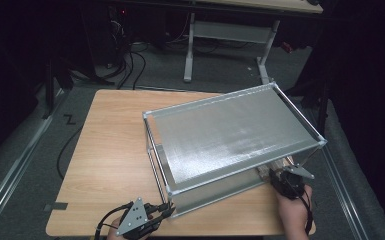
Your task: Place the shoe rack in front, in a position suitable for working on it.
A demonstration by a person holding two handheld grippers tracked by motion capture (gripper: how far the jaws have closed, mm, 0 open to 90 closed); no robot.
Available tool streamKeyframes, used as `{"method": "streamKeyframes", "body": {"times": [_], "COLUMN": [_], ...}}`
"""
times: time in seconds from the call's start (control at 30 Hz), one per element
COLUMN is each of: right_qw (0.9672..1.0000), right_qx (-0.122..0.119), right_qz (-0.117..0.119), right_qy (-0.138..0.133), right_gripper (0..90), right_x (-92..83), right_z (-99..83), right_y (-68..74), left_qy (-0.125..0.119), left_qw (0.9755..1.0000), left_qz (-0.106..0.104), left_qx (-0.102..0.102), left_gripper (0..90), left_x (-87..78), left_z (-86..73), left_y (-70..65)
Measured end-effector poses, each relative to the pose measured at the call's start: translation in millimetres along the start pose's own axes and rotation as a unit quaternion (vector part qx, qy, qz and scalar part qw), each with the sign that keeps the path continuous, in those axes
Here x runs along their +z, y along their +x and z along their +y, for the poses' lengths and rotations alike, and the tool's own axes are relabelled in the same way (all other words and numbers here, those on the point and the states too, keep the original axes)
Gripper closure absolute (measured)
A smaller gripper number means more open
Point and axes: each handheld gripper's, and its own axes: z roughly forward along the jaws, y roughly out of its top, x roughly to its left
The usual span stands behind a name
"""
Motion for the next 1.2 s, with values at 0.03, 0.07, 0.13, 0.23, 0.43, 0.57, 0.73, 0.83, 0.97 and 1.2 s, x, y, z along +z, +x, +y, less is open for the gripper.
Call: {"method": "streamKeyframes", "body": {"times": [0.03, 0.07, 0.13, 0.23, 0.43, 0.57, 0.73, 0.83, 0.97, 1.2], "right_qw": [1.0, 0.9999, 0.9998, 0.9995, 0.9993, 0.9995, 0.9996, 0.9997, 0.9999, 0.9981], "right_qx": [-0.002, -0.002, 0.002, 0.012, 0.005, 0.005, -0.004, -0.001, -0.004, -0.045], "right_qz": [-0.007, -0.011, -0.021, -0.03, -0.036, -0.03, -0.028, -0.023, -0.002, 0.041], "right_qy": [0.0, 0.0, -0.001, -0.001, -0.003, 0.002, 0.01, 0.011, 0.014, 0.006], "right_gripper": [63.6, 63.6, 63.6, 63.7, 66.5, 67.5, 67.8, 67.9, 67.9, 67.8], "right_x": [0.1, 0.6, 1.4, 2.6, 6.0, 9.4, 17.2, 23.8, 30.4, 29.0], "right_z": [0.1, -0.1, -0.3, -0.4, -0.9, 1.6, 9.3, 14.5, 19.7, 20.4], "right_y": [-3.0, -6.0, -14.1, -22.4, -22.8, -20.7, -12.2, -3.1, 14.2, 57.2], "left_qy": [0.0, 0.0, 0.001, 0.001, 0.003, 0.0, 0.001, -0.001, -0.003, -0.003], "left_qw": [1.0, 1.0, 1.0, 1.0, 1.0, 0.9999, 0.9997, 0.9995, 0.9994, 0.9994], "left_qz": [0.0, 0.001, 0.001, 0.001, 0.004, 0.012, 0.02, 0.025, 0.027, 0.028], "left_qx": [0.001, 0.001, 0.002, 0.002, 0.002, -0.008, -0.015, -0.018, -0.021, -0.019], "left_gripper": [80.3, 80.3, 80.3, 80.3, 80.3, 80.4, 80.4, 80.5, 80.5, 80.5], "left_x": [-0.4, -0.7, -1.7, -2.2, -2.7, -3.8, -6.8, -9.3, -10.1, -10.1], "left_z": [0.0, -0.1, -0.2, -0.3, 0.1, -0.6, -1.0, -2.1, -2.8, -3.2], "left_y": [0.1, 0.3, 0.7, 0.9, 1.1, 3.5, 7.6, 10.7, 10.7, 10.1]}}
